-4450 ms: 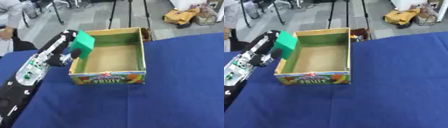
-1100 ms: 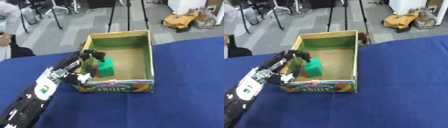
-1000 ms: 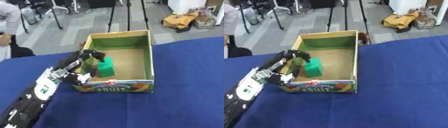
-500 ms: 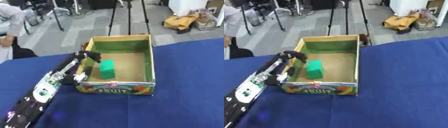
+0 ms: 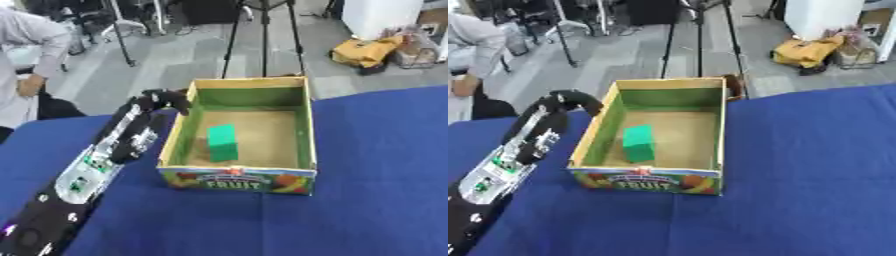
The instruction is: Pick up objects on the table and place them in the box.
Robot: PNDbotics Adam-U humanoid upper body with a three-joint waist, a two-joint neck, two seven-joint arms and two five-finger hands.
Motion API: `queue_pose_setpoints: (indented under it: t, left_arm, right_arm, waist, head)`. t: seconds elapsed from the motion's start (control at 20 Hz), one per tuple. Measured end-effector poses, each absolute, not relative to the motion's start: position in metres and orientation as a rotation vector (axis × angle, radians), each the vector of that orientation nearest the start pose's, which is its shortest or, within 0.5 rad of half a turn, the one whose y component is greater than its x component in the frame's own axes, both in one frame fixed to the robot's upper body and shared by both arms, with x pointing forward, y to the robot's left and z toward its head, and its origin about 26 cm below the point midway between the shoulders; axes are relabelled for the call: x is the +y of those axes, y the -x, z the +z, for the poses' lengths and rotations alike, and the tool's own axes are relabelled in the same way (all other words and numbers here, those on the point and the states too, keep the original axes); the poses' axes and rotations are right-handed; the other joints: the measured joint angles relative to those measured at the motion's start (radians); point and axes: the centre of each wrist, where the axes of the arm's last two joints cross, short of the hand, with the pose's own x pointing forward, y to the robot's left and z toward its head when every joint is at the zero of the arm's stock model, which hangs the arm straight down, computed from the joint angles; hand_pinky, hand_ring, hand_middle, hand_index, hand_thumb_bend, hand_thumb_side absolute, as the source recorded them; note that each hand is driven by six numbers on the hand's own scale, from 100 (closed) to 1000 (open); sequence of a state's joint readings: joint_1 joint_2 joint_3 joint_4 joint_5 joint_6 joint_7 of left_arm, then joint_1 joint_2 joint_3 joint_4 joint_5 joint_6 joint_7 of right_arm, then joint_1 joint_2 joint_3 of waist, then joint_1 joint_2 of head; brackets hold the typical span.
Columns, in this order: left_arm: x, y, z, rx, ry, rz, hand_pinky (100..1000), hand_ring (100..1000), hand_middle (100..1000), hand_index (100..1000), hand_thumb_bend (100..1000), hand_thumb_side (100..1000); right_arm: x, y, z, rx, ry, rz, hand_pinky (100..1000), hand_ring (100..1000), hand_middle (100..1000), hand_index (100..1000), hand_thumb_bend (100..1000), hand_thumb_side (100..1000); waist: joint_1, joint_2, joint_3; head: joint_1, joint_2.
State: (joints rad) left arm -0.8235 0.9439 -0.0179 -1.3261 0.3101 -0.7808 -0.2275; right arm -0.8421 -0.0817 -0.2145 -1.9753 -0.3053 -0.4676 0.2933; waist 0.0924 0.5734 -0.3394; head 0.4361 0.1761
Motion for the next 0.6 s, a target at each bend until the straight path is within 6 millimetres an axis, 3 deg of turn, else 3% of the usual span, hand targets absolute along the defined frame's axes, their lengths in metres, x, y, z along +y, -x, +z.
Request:
queue_pose_setpoints:
  t: [0.25,0.6]
  left_arm:
    - [0.394,-0.354,0.357,3.183,0.209,1.029,663,697,542,788,100,810]
    - [0.369,-0.322,0.357,3.159,-0.014,1.103,632,661,528,773,100,800]
  right_arm:
    - [-0.218,-0.317,0.336,2.983,0.465,-0.222,774,873,522,843,100,732]
    - [-0.214,-0.319,0.324,3.024,0.483,-0.164,771,866,541,839,100,747]
  waist:
    - [-0.011,-0.042,0.041]
    - [-0.033,-0.106,0.071]
  head:
    - [-0.037,0.056]
    - [-0.062,0.122]
